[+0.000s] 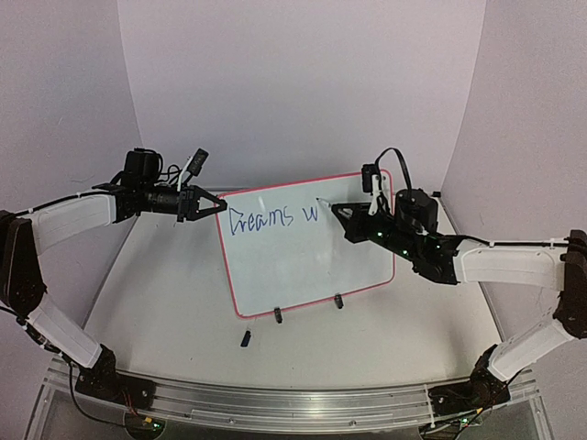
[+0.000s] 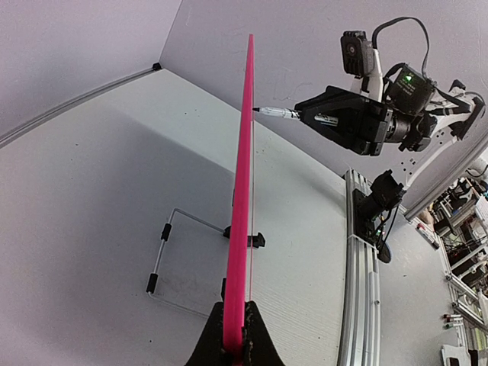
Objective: Write a sentence on the whiteboard
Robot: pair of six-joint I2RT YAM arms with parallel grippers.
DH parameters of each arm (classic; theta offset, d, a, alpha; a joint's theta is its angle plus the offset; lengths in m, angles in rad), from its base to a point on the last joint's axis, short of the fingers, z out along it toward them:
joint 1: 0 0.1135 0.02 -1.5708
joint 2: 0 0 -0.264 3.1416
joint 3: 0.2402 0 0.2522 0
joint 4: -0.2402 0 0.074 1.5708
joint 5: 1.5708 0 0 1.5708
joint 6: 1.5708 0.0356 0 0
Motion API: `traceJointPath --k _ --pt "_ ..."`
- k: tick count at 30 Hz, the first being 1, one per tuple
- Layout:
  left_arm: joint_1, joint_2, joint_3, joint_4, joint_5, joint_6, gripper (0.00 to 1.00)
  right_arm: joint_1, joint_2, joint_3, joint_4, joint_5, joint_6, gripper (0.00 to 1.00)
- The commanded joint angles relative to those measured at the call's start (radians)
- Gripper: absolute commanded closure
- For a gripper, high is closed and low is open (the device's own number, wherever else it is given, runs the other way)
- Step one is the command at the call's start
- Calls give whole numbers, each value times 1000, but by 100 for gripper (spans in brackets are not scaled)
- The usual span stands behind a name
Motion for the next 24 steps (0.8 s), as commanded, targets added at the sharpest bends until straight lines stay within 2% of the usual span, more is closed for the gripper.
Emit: traceJointPath --k 1,8,13,24 --pt "-25 16 1 -81 -15 99 100 -3 11 27 13 7 -15 100" --pt "-25 13 1 -80 -14 99 100 -3 -82 -20 17 -88 -9 100" --pt "-26 15 0 -80 -13 97 100 -3 -132 -54 -19 -72 -4 100" --pt "-26 16 -1 -83 -18 99 100 -27 -108 -84 -9 -106 4 100"
